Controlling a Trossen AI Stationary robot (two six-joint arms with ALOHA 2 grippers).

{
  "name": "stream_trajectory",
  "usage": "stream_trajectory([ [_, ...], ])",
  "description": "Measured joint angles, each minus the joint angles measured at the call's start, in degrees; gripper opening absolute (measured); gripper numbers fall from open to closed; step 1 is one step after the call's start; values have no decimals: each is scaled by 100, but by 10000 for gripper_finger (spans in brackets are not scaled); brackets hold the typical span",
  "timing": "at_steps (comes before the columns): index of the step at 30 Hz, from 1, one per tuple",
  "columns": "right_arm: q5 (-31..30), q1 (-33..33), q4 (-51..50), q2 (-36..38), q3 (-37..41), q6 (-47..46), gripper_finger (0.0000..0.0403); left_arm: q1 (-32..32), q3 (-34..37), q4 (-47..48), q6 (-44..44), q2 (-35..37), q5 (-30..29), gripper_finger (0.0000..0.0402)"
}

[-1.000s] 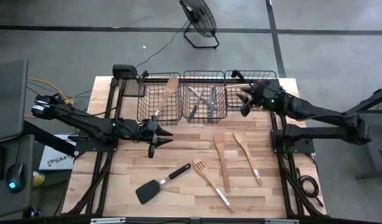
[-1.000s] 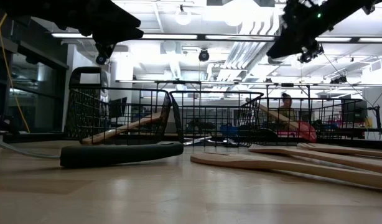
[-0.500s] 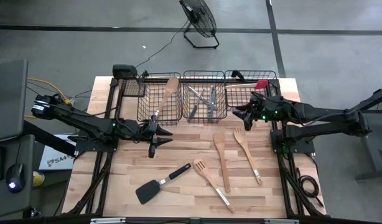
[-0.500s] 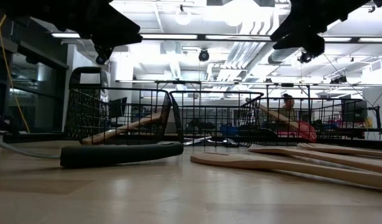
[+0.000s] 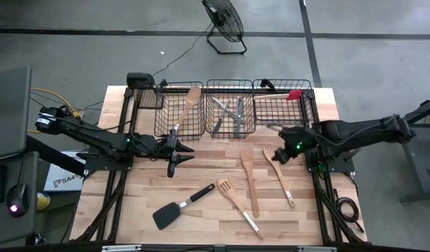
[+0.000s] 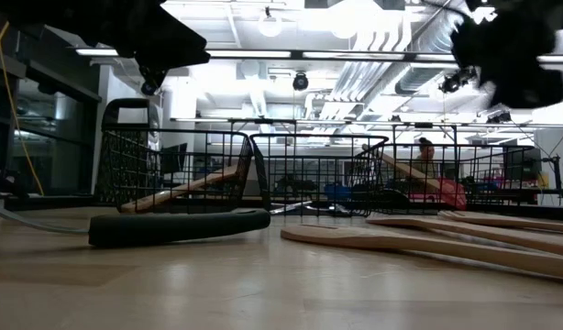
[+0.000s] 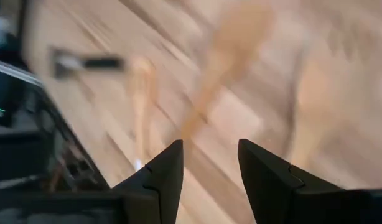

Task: Pick & Place Kitchen Items
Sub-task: Put the wooden serving spoon into the left wire basket

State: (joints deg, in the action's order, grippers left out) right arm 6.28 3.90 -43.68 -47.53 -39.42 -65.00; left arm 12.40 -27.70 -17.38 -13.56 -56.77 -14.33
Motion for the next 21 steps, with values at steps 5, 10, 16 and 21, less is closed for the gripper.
stream_trajectory([
  [5,122,316,-905,-400,0,-612,146,0,0,2,22,0,0,118],
  [10,40,550,-1019,-905,0,-727,146,0,0,2,22,0,0,118],
  [16,-323,816,-1015,-1640,0,-1013,170,0,0,2,24,0,0,118],
  [21,-323,1040,-1012,-2246,0,-1442,212,0,2,-24,250,0,-10,118],
])
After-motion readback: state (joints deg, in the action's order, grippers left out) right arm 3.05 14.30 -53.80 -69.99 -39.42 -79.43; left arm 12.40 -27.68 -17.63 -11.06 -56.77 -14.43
